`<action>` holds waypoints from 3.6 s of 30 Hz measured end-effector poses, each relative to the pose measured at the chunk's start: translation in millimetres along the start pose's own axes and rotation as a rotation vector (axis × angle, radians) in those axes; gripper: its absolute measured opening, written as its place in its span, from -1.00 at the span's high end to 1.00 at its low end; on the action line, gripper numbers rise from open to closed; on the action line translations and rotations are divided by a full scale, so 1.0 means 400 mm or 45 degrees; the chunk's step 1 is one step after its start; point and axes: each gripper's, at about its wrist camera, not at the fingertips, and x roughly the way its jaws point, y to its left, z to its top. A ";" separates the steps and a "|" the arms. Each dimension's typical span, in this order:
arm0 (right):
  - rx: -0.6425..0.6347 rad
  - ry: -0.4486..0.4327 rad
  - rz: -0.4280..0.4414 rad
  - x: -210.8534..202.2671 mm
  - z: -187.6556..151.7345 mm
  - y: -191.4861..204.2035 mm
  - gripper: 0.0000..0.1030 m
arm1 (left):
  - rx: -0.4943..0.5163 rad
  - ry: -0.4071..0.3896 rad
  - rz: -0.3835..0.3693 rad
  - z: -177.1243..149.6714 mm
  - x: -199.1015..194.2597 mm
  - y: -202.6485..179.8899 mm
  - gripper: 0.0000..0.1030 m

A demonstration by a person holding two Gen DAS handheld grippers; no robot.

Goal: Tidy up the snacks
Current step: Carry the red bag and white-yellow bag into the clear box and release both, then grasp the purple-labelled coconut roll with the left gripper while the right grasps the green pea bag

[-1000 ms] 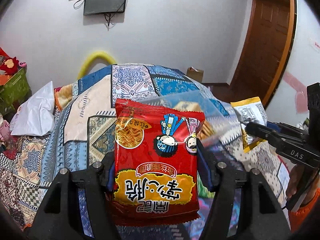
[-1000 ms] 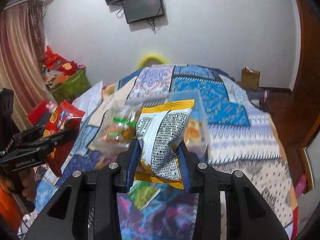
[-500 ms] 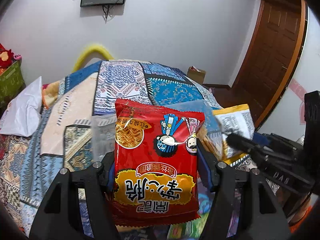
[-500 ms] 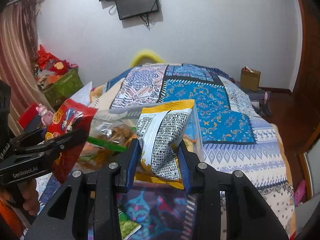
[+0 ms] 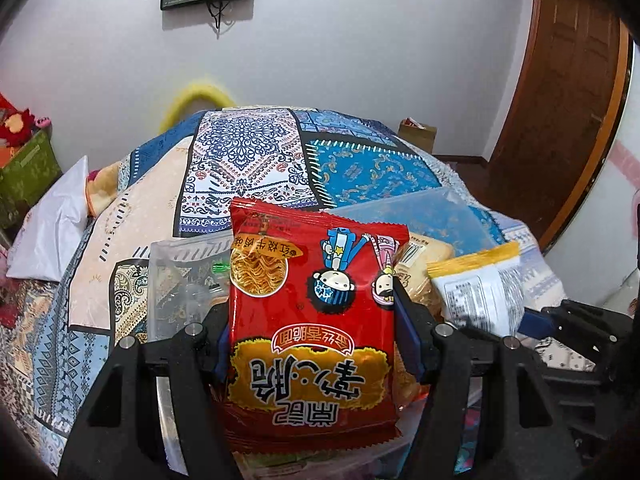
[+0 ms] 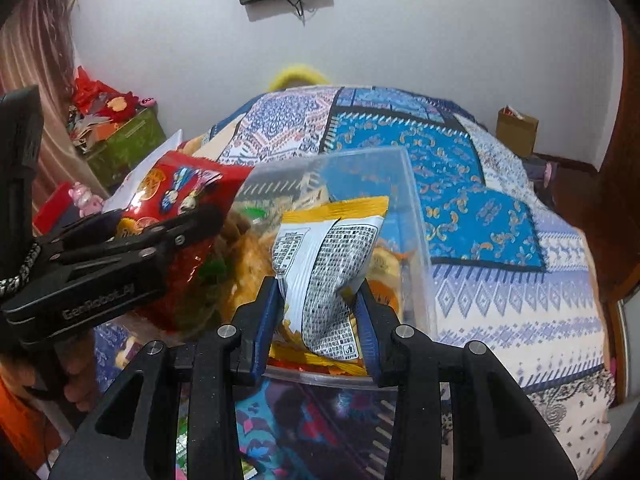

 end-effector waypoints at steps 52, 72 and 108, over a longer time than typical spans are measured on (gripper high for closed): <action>-0.305 0.298 0.061 0.016 -0.197 0.200 -0.38 | 0.088 0.218 -0.117 -0.276 -0.182 0.136 -0.58; -0.248 0.167 -0.028 -0.084 -0.214 0.123 0.26 | 0.142 0.285 -0.282 -0.295 -0.125 0.102 -0.57; -0.308 0.264 0.033 -0.002 -0.196 0.110 -0.09 | 0.189 0.364 -0.309 -0.311 -0.088 0.020 0.12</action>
